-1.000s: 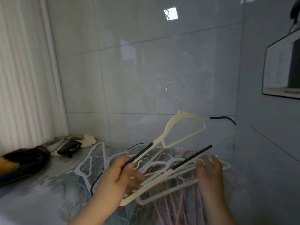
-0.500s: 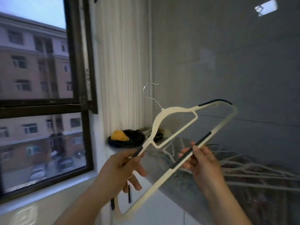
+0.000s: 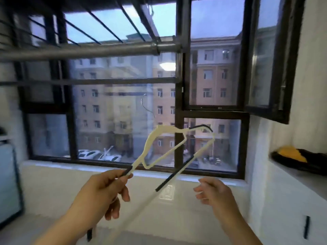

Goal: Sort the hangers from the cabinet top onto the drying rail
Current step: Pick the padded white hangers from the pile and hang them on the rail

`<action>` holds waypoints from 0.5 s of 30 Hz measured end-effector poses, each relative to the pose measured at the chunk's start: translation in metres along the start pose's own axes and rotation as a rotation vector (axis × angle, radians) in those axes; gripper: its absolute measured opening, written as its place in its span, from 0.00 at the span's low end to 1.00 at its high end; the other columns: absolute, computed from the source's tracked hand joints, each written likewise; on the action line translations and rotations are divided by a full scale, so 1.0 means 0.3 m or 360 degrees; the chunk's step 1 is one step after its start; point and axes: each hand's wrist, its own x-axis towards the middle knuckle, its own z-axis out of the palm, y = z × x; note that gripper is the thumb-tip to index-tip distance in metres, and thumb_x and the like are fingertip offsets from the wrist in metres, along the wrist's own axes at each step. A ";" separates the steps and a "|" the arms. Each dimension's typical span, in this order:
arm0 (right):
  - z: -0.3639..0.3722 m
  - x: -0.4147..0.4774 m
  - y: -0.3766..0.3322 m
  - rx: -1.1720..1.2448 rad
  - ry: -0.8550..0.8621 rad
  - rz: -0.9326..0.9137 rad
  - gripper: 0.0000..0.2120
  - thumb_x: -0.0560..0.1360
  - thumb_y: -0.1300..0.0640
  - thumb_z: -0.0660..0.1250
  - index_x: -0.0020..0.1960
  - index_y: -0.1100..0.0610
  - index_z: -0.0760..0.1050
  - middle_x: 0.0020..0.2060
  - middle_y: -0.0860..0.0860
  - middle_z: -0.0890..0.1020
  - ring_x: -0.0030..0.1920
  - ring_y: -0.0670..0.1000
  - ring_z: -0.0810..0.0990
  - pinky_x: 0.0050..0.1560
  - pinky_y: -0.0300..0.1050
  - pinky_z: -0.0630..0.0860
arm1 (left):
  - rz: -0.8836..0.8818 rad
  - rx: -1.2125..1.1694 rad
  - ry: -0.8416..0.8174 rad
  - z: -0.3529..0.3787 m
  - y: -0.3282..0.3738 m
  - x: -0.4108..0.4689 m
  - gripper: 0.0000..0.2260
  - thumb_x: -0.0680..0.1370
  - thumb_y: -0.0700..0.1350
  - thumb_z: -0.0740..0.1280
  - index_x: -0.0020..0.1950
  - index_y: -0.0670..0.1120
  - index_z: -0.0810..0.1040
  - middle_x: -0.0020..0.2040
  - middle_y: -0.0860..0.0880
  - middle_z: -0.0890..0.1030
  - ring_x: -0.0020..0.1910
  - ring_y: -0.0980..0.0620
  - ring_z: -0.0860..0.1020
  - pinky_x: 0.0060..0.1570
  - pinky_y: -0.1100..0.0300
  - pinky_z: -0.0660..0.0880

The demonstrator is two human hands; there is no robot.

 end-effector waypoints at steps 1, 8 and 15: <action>0.077 0.005 -0.005 -0.0012 -0.0075 -0.0032 0.11 0.75 0.67 0.62 0.36 0.56 0.74 0.25 0.49 0.80 0.25 0.46 0.76 0.25 0.31 0.71 | 0.0002 0.0014 0.0084 -0.075 0.000 -0.016 0.10 0.77 0.35 0.60 0.41 0.44 0.79 0.22 0.46 0.77 0.13 0.50 0.67 0.14 0.68 0.61; 0.431 0.090 -0.027 -0.0195 -0.0509 -0.0232 0.13 0.75 0.67 0.61 0.36 0.52 0.73 0.25 0.46 0.80 0.23 0.40 0.76 0.27 0.29 0.72 | 0.0040 0.0268 0.0517 -0.378 0.030 -0.033 0.12 0.77 0.37 0.61 0.39 0.49 0.79 0.25 0.46 0.80 0.15 0.52 0.70 0.15 0.65 0.65; 0.456 0.221 -0.107 -0.0304 -0.0521 -0.0398 0.12 0.77 0.63 0.60 0.39 0.49 0.72 0.32 0.46 0.80 0.32 0.43 0.78 0.30 0.27 0.73 | 0.0355 0.0537 0.0475 -0.416 0.135 0.001 0.15 0.75 0.40 0.62 0.34 0.55 0.81 0.26 0.48 0.80 0.15 0.54 0.69 0.15 0.70 0.64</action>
